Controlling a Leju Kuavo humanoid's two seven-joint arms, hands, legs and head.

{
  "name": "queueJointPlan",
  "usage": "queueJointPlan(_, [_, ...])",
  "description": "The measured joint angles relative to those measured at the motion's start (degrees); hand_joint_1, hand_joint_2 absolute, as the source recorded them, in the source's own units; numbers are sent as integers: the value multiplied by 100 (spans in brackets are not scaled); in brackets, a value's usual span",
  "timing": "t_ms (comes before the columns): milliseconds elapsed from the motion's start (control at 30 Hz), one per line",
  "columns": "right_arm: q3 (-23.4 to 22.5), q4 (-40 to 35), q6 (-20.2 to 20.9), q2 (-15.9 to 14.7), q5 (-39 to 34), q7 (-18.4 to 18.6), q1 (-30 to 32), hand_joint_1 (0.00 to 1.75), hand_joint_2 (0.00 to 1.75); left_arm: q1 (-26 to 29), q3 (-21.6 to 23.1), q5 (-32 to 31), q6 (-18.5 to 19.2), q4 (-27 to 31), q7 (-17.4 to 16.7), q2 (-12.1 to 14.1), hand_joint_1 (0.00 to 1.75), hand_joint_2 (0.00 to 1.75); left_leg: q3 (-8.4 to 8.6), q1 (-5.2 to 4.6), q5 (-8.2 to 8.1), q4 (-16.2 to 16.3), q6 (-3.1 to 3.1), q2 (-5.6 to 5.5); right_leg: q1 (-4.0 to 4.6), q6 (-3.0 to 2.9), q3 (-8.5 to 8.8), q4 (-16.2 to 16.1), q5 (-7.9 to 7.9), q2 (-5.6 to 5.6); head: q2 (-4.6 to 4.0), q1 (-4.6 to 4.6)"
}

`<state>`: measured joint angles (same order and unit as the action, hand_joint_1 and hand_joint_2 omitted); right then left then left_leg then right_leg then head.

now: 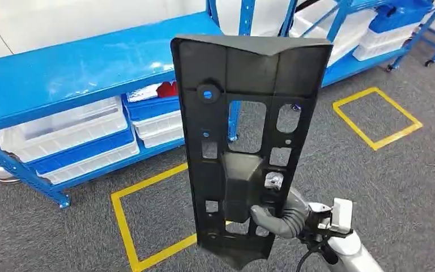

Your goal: Take the parts from the cabinet and place them on the table.

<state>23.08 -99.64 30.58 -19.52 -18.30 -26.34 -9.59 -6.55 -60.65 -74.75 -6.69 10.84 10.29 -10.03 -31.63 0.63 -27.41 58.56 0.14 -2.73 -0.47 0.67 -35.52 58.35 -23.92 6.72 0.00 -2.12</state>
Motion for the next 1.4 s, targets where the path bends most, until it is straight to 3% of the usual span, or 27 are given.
queueJointPlan(33, [-20,-13,11,-22,-2,-4,10,169,175,-12,2,-22,0,-2,-2,-7,0,175,15,55,42,-69,52,70,29,42,-8,-11,16,58,-2,-2])
queueJointPlan(100, [-57,-55,9,-50,-4,-15,16,169,175,-55,9,-46,0,0,-15,2,0,175,32,65,87,-121,129,193,31,94,-149,301,-231,-417,-2,0])
queueJointPlan(133, [-72,-61,-2,-59,-6,-13,9,169,175,-53,11,-59,11,0,-26,2,0,175,27,52,87,-120,137,255,12,125,-332,699,-449,-524,-2,0])
queueJointPlan(200, [-90,-70,-20,-57,-9,-9,65,169,175,-31,11,-83,15,-2,-52,2,0,175,18,39,79,-114,138,388,-26,180,-731,1558,-795,-610,-2,0])
queueJointPlan(233, [-109,-85,-33,-63,-9,-2,99,169,175,-31,13,-85,15,0,-52,4,0,175,15,38,77,-111,139,456,-38,194,-809,1736,-798,-622,0,0])
queueJointPlan(267, [-116,-94,-35,-70,-9,11,129,169,175,-35,13,-92,15,0,-52,4,0,175,19,38,71,-111,133,516,-44,200,-731,1606,-671,-639,-2,0])
queueJointPlan(333, [-151,-127,-52,-83,-15,20,146,169,175,-50,20,-101,17,0,-52,2,0,175,36,36,52,-106,109,628,-37,173,-229,688,-223,-743,-2,0])
queueJointPlan(367, [-164,-144,-59,-99,-20,22,145,169,175,-53,26,-103,18,-2,-52,2,0,175,53,30,40,-105,91,667,-15,133,60,181,-45,-920,-2,0])
queueJointPlan(400, [-195,-171,-61,-114,-22,22,141,169,175,-54,33,-111,18,0,-52,2,0,175,57,-6,21,-97,62,714,62,63,159,-49,-139,-1155,-2,0])
queueJointPlan(533, [-238,-206,-65,-145,-24,26,182,169,175,-66,53,-114,31,-2,-52,0,0,175,105,-27,-6,-121,-56,916,88,-84,102,-60,-92,-875,-2,0])
queueJointPlan(600, [-245,-243,-65,-151,-26,24,186,169,175,-76,64,-116,31,0,-52,4,0,175,16,8,-214,125,-117,527,11,-153,143,-124,-51,-779,0,0])
queueJointPlan(633, [-249,-245,-65,-155,-26,24,180,169,175,-66,68,-116,33,0,-52,4,0,175,-158,9,-449,525,-121,399,13,-192,140,-123,-49,-732,-2,0])
queueJointPlan(700, [-249,-243,-57,-153,-31,24,203,169,175,-31,70,-107,31,-2,-63,7,0,175,-588,7,-839,1435,-139,319,21,-205,134,-119,-50,-607,-2,0])
queueJointPlan(733, [-247,-241,-22,-153,-50,24,199,169,175,-17,68,-86,31,0,-70,7,0,175,-734,8,-874,1714,-144,317,24,-206,134,-113,-50,-535,0,0])
queueJointPlan(800, [-243,-206,68,-151,-79,24,135,169,175,-3,68,-28,0,0,-68,7,0,175,-609,13,-494,1355,-143,311,15,-200,141,-91,-55,-382,-2,-2])
queueJointPlan(867, [-232,-164,120,-144,-103,26,48,169,175,-1,66,-11,-20,-2,-55,15,0,175,-198,39,39,394,-134,156,4,-160,142,-36,-81,-243,0,0])
queueJointPlan(900, [-232,-138,131,-138,-131,24,13,169,175,16,66,-2,-28,-2,-52,18,0,175,-79,60,42,126,-110,-101,13,-123,114,8,-105,-189,0,0])
queueJointPlan(933, [-230,-116,131,-138,-151,20,-26,169,175,17,64,4,-37,-2,-50,17,0,175,-29,74,-8,-7,-90,-137,26,-90,58,72,-114,-129,-2,0])
queueJointPlan(1033, [-232,-74,118,-140,-162,-59,39,169,175,27,59,-2,-42,-2,-52,22,0,175,-50,23,14,27,13,-13,-11,41,17,14,-56,4,-2,0])
queueJointPlan(1067, [-245,-74,103,-169,-149,-92,84,169,175,20,57,-26,-42,0,-52,22,0,175,-31,67,57,-38,77,54,-22,56,14,42,-79,-71,-2,0])
queueJointPlan(1100, [-256,-74,90,-173,-142,-125,111,169,175,10,57,-33,-37,0,-52,24,0,175,-13,58,65,-62,103,103,7,85,-35,177,-180,-394,-2,0])
queueJointPlan(1133, [-271,-74,70,-184,-116,-149,122,169,175,16,59,-42,-31,-2,-55,24,0,175,-11,51,64,-67,123,169,5,110,-206,516,-391,-546,-2,0])
queueJointPlan(1200, [-284,-77,29,-182,-94,-186,211,169,175,37,57,-55,-20,-2,-70,24,0,175,-13,36,52,-64,139,301,-23,152,-648,1420,-790,-615,0,0])
queueJointPlan(1267, [-300,-77,29,-179,-30,-173,299,169,175,30,57,-57,-17,0,-72,26,0,175,-9,29,36,-60,138,430,-37,165,-813,1736,-791,-626,0,0])
queueJointPlan(1333, [-304,-85,33,-177,-17,-162,309,169,175,12,57,-57,-15,-2,-72,24,0,175,19,22,8,-60,124,563,-29,131,-432,989,-348,-679,-2,0])
queueJointPlan(1367, [-317,-96,33,-177,-15,-162,307,169,175,4,59,-57,-15,0,-72,24,0,175,45,14,-8,-62,111,615,-13,92,-140,454,-123,-778,-2,0])
queueJointPlan(1400, [-335,-118,33,-177,-6,-157,303,169,175,0,59,-59,-15,-2,-70,22,0,175,68,10,-26,-66,93,662,34,29,75,19,-89,-1015,0,0])
